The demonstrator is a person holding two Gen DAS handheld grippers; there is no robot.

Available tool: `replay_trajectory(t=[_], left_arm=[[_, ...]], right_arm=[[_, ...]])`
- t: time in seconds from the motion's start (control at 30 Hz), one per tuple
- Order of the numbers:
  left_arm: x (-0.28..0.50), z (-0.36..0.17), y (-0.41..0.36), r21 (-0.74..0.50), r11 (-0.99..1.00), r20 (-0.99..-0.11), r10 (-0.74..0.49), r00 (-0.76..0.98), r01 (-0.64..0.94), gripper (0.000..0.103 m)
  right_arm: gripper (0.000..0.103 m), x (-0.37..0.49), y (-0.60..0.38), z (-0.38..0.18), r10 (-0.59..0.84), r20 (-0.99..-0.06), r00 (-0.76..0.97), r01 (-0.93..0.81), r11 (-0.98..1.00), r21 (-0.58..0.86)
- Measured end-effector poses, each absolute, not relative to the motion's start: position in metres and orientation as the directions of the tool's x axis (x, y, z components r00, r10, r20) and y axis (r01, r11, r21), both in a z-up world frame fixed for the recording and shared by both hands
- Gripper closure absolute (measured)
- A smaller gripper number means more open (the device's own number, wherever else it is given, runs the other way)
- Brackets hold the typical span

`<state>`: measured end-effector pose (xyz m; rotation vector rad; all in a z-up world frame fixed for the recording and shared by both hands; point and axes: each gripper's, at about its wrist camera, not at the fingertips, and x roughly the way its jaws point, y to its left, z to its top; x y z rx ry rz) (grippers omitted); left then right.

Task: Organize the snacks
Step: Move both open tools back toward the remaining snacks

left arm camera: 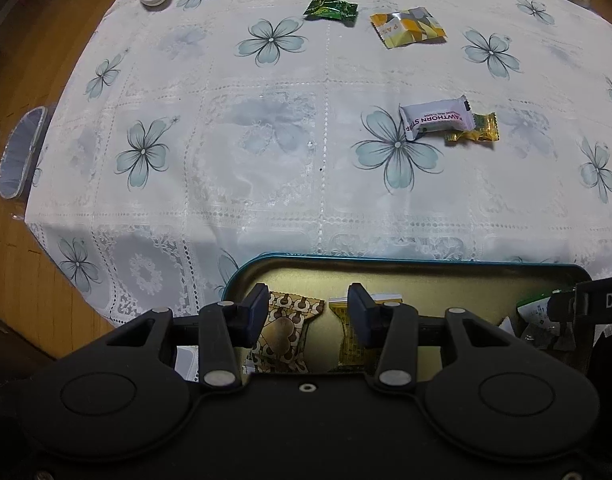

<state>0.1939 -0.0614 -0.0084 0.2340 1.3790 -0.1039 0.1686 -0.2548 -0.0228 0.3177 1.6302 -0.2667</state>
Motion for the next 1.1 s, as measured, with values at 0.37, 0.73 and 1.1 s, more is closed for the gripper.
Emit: replay_trajectory(t=[0.37, 0.73, 1.1], left_arm=[[0.222, -0.004, -0.063, 0.070, 0.986, -0.984, 0.043, 0.175, 0.151, 0.050], [0.289, 0.026, -0.068, 0.068, 0.989, -0.972, 0.036, 0.234, 0.132, 0.050], [0.356, 0.043, -0.060, 0.030, 0.998, -0.964, 0.014, 0.267, 0.055, 0.050]], right_arm=[[0.045, 0.196, -0.256, -0.027, 0.049, -0.995, -0.081, 0.399, 0.917, 0.013], [0.045, 0.251, -0.270, -0.010, 0.037, -0.999, -0.020, 0.425, 0.905, 0.025], [0.045, 0.305, -0.277, -0.006, 0.016, -0.997, 0.075, 0.431, 0.901, 0.047]])
